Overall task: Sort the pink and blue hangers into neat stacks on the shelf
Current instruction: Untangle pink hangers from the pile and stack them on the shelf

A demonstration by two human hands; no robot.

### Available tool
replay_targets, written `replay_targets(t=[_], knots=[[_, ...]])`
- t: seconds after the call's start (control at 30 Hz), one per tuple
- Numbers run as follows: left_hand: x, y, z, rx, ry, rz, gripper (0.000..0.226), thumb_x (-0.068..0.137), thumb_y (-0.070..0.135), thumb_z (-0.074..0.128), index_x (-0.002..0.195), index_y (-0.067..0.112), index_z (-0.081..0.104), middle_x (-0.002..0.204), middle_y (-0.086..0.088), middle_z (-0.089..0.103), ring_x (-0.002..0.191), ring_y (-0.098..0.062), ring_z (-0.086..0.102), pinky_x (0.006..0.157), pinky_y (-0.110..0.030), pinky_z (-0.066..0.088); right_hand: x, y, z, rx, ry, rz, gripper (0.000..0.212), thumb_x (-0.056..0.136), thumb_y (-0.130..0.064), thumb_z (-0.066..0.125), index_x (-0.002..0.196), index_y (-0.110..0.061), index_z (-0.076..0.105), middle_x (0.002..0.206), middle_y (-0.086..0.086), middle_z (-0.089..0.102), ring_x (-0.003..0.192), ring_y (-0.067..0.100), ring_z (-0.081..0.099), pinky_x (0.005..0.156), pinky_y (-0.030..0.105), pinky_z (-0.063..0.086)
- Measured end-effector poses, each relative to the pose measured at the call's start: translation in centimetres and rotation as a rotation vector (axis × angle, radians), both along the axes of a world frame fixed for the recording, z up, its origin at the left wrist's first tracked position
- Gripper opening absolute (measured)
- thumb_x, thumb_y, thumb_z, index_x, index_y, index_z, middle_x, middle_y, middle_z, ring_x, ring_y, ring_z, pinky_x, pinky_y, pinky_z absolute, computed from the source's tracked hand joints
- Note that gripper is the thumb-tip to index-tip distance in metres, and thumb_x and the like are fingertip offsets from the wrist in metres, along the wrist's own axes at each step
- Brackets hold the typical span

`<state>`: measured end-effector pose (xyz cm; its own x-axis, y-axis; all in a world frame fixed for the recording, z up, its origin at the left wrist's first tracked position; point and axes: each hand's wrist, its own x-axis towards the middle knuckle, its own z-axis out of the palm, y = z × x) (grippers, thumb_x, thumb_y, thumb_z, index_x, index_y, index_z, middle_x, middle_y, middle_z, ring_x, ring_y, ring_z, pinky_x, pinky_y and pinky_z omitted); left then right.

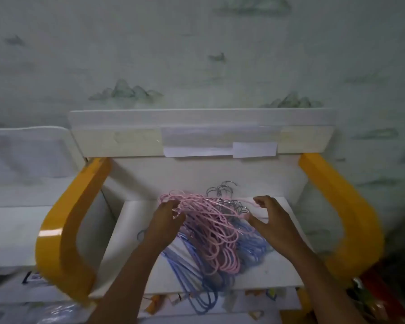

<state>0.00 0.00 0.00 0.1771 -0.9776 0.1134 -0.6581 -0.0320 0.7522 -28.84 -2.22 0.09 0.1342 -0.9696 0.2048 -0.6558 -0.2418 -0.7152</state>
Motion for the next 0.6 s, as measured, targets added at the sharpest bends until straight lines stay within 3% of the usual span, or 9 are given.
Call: replay_targets(t=[0.1, 0.17, 0.3, 0.4, 0.5, 0.6], knots=[[-0.7, -2.2, -0.1, 0.054, -0.026, 0.063, 0.034, 0.094, 0.014, 0.061, 0.126, 0.003, 0.06, 0.123, -0.016, 0.064, 0.108, -0.029, 0.063, 0.095, -0.033, 0.046, -0.9, -2.3, -0.6, 0.024, -0.012, -0.016, 0.05, 0.083, -0.04, 0.073, 0.126, -0.027, 0.049, 0.127, -0.009, 0.055, 0.118, 0.01, 0.051, 0.097, 0.03, 0.045], [-1.0, -3.4, -0.5, 0.105, -0.033, 0.111, 0.033, 0.094, 0.019, 0.062, 0.124, 0.005, 0.062, 0.121, -0.015, 0.066, 0.112, -0.029, 0.063, 0.097, -0.032, 0.044, -1.6, -3.7, -1.2, 0.051, -0.005, -0.015, 0.05, 0.083, -0.039, 0.072, 0.126, -0.027, 0.049, 0.128, -0.009, 0.055, 0.118, 0.011, 0.052, 0.097, 0.03, 0.045], [-1.4, -5.4, -1.7, 0.13, 0.018, 0.18, 0.027, 0.092, 0.018, 0.063, 0.116, 0.007, 0.068, 0.108, -0.013, 0.072, 0.094, -0.027, 0.069, 0.089, -0.031, 0.05, -2.9, -5.9, -2.1, 0.054, -0.009, -0.001, 0.048, 0.084, -0.04, 0.072, 0.124, -0.029, 0.049, 0.127, -0.01, 0.054, 0.118, 0.009, 0.05, 0.093, 0.025, 0.039], [-1.6, -6.3, -2.1, 0.168, -0.033, 0.169, 0.016, 0.09, 0.019, 0.065, 0.099, 0.01, 0.074, 0.095, -0.009, 0.074, 0.093, -0.025, 0.068, 0.081, -0.028, 0.046, -3.6, -6.7, -2.7, 0.065, -0.015, -0.004, 0.045, 0.085, -0.04, 0.07, 0.123, -0.03, 0.049, 0.127, -0.011, 0.054, 0.117, 0.008, 0.049, 0.091, 0.023, 0.037], [-1.5, -6.9, -2.5, 0.206, -0.078, 0.161, 0.02, 0.087, 0.031, 0.064, 0.078, 0.016, 0.074, 0.082, -0.007, 0.074, 0.087, -0.025, 0.069, 0.077, -0.031, 0.048, -3.9, -7.3, -3.0, 0.08, -0.017, 0.004, 0.045, 0.085, -0.04, 0.07, 0.123, -0.03, 0.049, 0.127, -0.011, 0.054, 0.117, 0.008, 0.049, 0.09, 0.023, 0.037], [-1.6, -7.2, -2.2, 0.154, -0.078, 0.269, 0.012, 0.086, 0.024, 0.069, 0.081, 0.016, 0.076, 0.082, -0.006, 0.075, 0.082, -0.023, 0.069, 0.073, -0.028, 0.048, -4.3, -7.7, -3.0, 0.086, -0.018, 0.001, 0.044, 0.086, -0.04, 0.069, 0.123, -0.031, 0.049, 0.127, -0.012, 0.054, 0.119, 0.007, 0.048, 0.091, 0.024, 0.037]])
